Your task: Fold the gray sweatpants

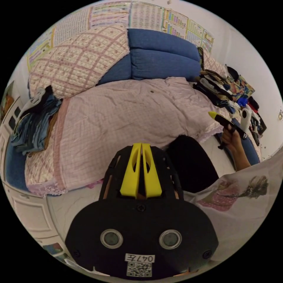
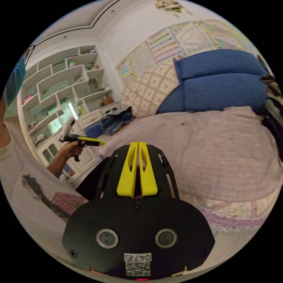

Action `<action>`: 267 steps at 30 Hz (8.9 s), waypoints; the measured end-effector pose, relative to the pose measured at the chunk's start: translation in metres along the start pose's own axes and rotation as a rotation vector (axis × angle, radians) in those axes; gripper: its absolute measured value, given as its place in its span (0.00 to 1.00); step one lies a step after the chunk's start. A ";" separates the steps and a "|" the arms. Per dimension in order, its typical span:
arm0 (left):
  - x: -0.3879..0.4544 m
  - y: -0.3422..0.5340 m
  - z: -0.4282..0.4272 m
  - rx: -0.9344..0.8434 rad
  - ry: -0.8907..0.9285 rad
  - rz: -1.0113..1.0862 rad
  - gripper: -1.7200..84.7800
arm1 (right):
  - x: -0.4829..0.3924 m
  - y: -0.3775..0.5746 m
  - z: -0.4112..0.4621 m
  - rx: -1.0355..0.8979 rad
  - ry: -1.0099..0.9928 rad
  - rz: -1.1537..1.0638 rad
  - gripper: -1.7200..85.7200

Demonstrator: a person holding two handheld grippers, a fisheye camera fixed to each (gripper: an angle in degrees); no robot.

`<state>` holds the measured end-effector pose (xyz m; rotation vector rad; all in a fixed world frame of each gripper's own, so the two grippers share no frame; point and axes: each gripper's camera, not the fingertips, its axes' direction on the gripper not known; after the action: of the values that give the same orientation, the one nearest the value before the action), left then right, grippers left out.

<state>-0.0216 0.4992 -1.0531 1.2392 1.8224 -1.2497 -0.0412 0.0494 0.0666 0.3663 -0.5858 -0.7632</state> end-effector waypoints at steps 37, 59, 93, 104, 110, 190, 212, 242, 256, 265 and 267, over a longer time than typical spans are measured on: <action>-0.096 -0.311 -0.062 0.029 -0.764 -0.330 0.11 | -0.048 -0.293 0.364 -0.328 -0.544 0.444 0.01; 0.198 -0.117 -0.357 0.581 -0.070 -0.079 0.01 | -0.157 -0.477 0.295 -0.162 -0.426 0.183 0.03; 0.025 0.154 -0.129 0.427 0.111 -0.353 0.11 | -0.127 -0.580 -0.019 0.065 0.545 -0.095 0.13; 0.030 0.127 -0.107 0.271 -0.081 0.136 0.11 | -0.060 -0.529 -0.037 -0.143 0.509 -0.034 0.15; 0.026 0.039 -0.053 0.167 -0.065 0.353 0.12 | -0.025 -0.511 -0.036 -0.208 0.492 0.008 0.14; -0.212 0.315 -0.348 0.678 -0.282 -0.224 0.06 | 0.221 -0.472 0.171 -0.662 0.099 -0.146 0.05; -0.253 0.073 -0.399 0.401 0.205 0.219 0.05 | 0.159 -0.492 0.095 -0.347 0.579 -0.621 0.03; -0.204 -0.214 -0.426 0.048 0.058 -0.310 0.14 | 0.155 -0.317 0.003 -0.075 0.327 -0.127 0.03; -0.172 -0.326 -0.457 0.207 -0.337 -0.050 0.02 | 0.145 -0.269 0.019 -0.040 0.198 0.001 0.01; -0.259 -0.329 -0.455 0.074 -0.459 -0.208 0.08 | 0.123 -0.275 0.044 -0.016 0.149 0.035 0.02; -0.277 -0.300 -0.490 0.135 -0.390 -0.286 0.11 | 0.114 -0.280 0.047 -0.031 0.164 0.012 0.02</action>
<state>-0.1774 0.8169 -0.5228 0.7457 1.6828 -1.6628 -0.1548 -0.2272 0.0014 0.3924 -0.4209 -0.7220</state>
